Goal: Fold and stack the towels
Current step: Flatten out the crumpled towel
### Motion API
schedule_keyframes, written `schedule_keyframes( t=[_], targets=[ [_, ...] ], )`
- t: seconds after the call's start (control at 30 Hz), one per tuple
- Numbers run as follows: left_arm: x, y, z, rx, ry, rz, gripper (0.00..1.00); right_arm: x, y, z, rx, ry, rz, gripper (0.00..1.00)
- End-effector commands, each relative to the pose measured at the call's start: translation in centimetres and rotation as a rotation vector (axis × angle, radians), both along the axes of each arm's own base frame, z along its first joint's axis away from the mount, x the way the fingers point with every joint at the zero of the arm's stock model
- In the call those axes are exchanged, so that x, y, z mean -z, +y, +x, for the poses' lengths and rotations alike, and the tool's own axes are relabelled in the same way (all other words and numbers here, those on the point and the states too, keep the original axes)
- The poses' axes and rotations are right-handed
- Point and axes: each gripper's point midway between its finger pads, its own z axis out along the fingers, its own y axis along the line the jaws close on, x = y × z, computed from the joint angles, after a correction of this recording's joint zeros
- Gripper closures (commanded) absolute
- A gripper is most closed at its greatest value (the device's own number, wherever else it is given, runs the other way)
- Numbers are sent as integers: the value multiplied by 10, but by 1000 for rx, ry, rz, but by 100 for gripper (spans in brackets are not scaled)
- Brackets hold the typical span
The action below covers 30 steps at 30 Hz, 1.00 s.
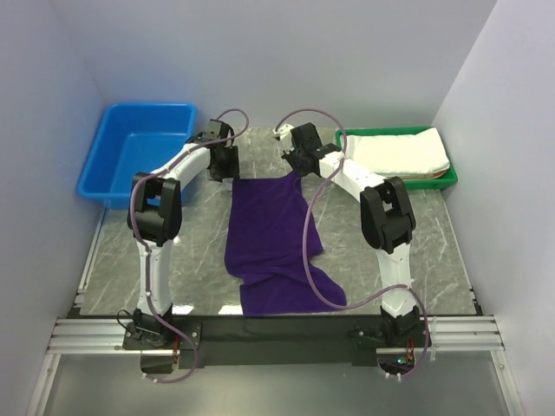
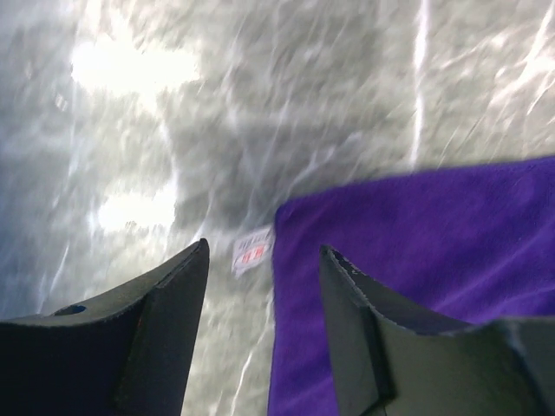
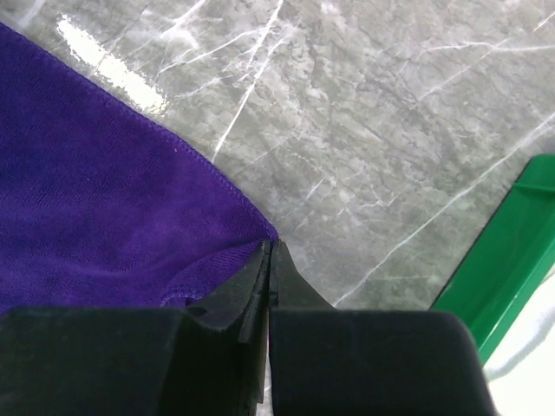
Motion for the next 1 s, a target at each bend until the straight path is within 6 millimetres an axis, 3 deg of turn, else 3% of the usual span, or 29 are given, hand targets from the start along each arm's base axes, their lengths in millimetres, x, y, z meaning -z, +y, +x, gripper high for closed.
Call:
schedule_keyframes(
  t=[0.0,0.5,0.7,0.83,0.97],
  targets=[
    [-11,-11,20,77,-65,-28,42,-1,5,5,-22,-28,14,100],
    [27,-22,30,125,-36,-56,49,9,2,-1,-12,-1,2,100],
    [48,-22,16,127,24,-64,54,11,-5,-2,7,0,-22,100],
    [52,-25,6,126,54,-81,65,9,-9,-1,17,-7,-36,100],
    [52,-25,-2,132,79,-83,67,7,-9,-1,20,-12,-36,100]
  ],
)
